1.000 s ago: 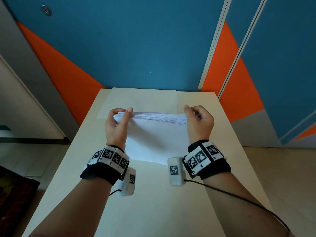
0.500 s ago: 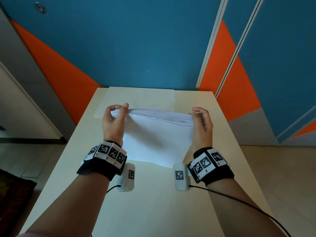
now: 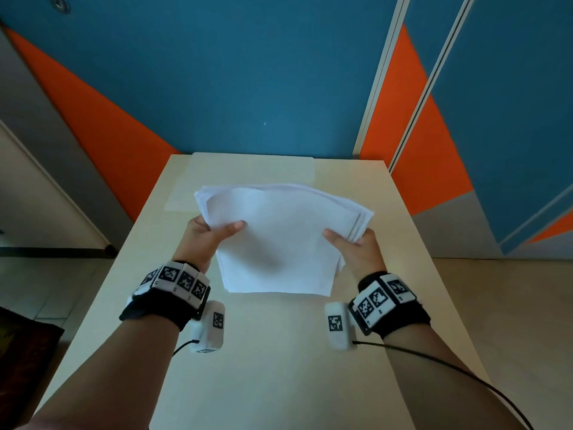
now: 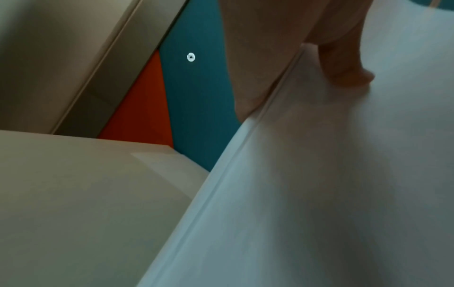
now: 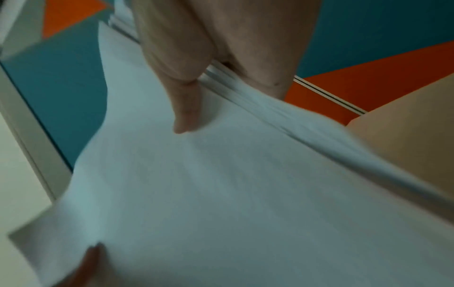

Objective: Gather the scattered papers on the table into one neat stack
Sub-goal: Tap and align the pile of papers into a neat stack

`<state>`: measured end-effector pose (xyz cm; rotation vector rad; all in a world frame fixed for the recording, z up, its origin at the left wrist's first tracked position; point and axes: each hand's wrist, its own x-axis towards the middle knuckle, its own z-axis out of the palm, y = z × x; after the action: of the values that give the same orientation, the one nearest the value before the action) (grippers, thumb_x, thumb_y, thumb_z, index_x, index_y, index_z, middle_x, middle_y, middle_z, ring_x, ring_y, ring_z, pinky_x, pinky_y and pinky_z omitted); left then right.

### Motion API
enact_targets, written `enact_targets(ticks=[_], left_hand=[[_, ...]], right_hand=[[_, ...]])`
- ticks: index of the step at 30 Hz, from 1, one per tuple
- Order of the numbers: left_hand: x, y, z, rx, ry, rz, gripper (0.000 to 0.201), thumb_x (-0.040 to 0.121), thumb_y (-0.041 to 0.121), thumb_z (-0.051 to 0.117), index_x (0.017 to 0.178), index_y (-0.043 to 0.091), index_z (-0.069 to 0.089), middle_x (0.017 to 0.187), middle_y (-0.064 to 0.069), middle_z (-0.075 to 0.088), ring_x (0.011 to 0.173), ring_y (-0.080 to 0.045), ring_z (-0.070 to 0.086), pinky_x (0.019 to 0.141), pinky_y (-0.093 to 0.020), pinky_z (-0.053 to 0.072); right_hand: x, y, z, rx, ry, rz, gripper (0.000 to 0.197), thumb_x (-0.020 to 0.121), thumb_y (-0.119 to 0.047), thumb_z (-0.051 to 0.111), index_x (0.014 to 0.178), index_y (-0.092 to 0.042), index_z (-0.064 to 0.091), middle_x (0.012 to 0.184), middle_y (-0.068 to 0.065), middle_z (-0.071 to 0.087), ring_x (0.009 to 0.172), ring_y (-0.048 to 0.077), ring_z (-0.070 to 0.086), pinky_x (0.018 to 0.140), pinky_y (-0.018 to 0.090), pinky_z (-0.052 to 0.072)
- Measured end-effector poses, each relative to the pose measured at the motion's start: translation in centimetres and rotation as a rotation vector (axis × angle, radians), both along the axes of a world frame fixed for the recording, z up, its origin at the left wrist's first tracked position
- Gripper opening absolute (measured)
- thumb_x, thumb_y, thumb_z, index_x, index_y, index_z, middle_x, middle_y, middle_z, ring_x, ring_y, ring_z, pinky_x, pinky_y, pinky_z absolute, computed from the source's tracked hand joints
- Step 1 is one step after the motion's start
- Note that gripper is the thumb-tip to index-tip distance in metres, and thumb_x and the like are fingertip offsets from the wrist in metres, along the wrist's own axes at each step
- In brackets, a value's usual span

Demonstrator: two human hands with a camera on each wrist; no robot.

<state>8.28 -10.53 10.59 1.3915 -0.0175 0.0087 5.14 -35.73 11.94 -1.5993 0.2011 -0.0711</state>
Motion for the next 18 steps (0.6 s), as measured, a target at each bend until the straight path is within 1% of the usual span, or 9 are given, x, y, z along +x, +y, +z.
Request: enact_targets(ticks=[2,4,5,7,9,11,14,15,18], left_hand=[[0.0,0.5,0.5,-0.022,-0.031,-0.043,0.035,0.049,0.019,0.087,0.081,0.017,0.072,0.081,0.005,0.076,0.078,-0.01,0.071,0.065,-0.022,0.055],[-0.1,1.3,0.1,-0.002,-0.01,-0.099,0.052,0.043,0.028,0.089,0.09,0.016,0.071,0.09,0.002,0.076,0.087,-0.015,0.071,0.07,-0.024,0.055],[-0.2,1.6,-0.5,0.015,0.018,-0.126,0.063,0.041,0.027,0.09,0.098,0.015,0.068,0.095,0.001,0.076,0.093,-0.018,0.07,0.072,-0.024,0.055],[-0.5,2.2,-1.5,0.032,0.072,-0.159,0.074,0.038,0.026,0.09,0.107,0.016,0.065,0.102,0.0,0.074,0.099,-0.019,0.069,0.076,-0.025,0.054],[-0.7,2.2,-2.0,0.032,0.093,-0.178,0.076,0.031,0.032,0.093,0.102,0.019,0.067,0.099,0.003,0.075,0.095,-0.014,0.07,0.074,-0.024,0.055],[-0.5,1.7,-1.8,0.018,0.101,-0.182,0.07,0.027,0.031,0.093,0.093,0.02,0.071,0.093,0.004,0.076,0.089,-0.012,0.071,0.073,-0.025,0.055],[-0.1,0.8,-1.4,-0.011,0.105,-0.17,0.073,0.019,0.037,0.093,0.087,0.019,0.073,0.09,0.002,0.076,0.086,-0.014,0.072,0.069,-0.025,0.056],[0.0,0.6,-1.3,-0.019,0.101,-0.165,0.072,0.019,0.038,0.093,0.086,0.019,0.074,0.089,0.002,0.076,0.085,-0.014,0.072,0.068,-0.024,0.056],[-0.1,0.8,-1.4,-0.036,0.081,-0.162,0.07,0.022,0.037,0.093,0.087,0.02,0.073,0.089,0.004,0.076,0.085,-0.012,0.071,0.068,-0.022,0.056]], right_hand=[[0.3,-0.5,0.8,0.06,-0.038,0.045,0.017,0.075,0.0,0.071,0.082,-0.015,0.066,0.07,-0.011,0.072,0.064,-0.001,0.068,0.061,0.015,0.055],[0.3,-1.1,0.7,0.081,0.008,0.159,0.03,0.065,-0.003,0.079,0.087,-0.019,0.067,0.078,-0.008,0.075,0.075,0.005,0.071,0.08,0.029,0.057],[0.2,-1.4,0.2,0.088,0.043,0.22,0.04,0.057,-0.013,0.085,0.092,-0.019,0.067,0.087,-0.004,0.076,0.085,0.009,0.071,0.089,0.034,0.054],[-0.1,-1.8,-1.0,0.131,0.092,0.294,0.068,0.037,-0.038,0.092,0.099,-0.021,0.068,0.102,-0.001,0.074,0.101,0.017,0.068,0.097,0.038,0.048],[-0.5,-1.9,-1.9,0.198,0.112,0.3,0.08,0.032,-0.051,0.09,0.102,-0.02,0.067,0.11,0.003,0.071,0.11,0.025,0.063,0.102,0.043,0.043],[-0.6,-1.7,-2.1,0.21,0.12,0.294,0.076,0.031,-0.055,0.089,0.096,-0.021,0.071,0.106,0.003,0.072,0.108,0.025,0.064,0.104,0.045,0.042],[-0.2,-0.6,-1.8,0.184,0.09,0.312,0.071,0.028,-0.049,0.09,0.092,-0.028,0.069,0.093,-0.009,0.075,0.094,0.009,0.069,0.093,0.035,0.048],[-0.1,-0.3,-1.8,0.177,0.085,0.307,0.071,0.027,-0.047,0.09,0.093,-0.029,0.068,0.092,-0.011,0.075,0.093,0.007,0.069,0.09,0.033,0.048],[0.0,-0.7,-2.0,0.191,0.083,0.284,0.073,0.025,-0.05,0.09,0.09,-0.026,0.07,0.091,-0.008,0.076,0.095,0.012,0.069,0.086,0.03,0.052]])
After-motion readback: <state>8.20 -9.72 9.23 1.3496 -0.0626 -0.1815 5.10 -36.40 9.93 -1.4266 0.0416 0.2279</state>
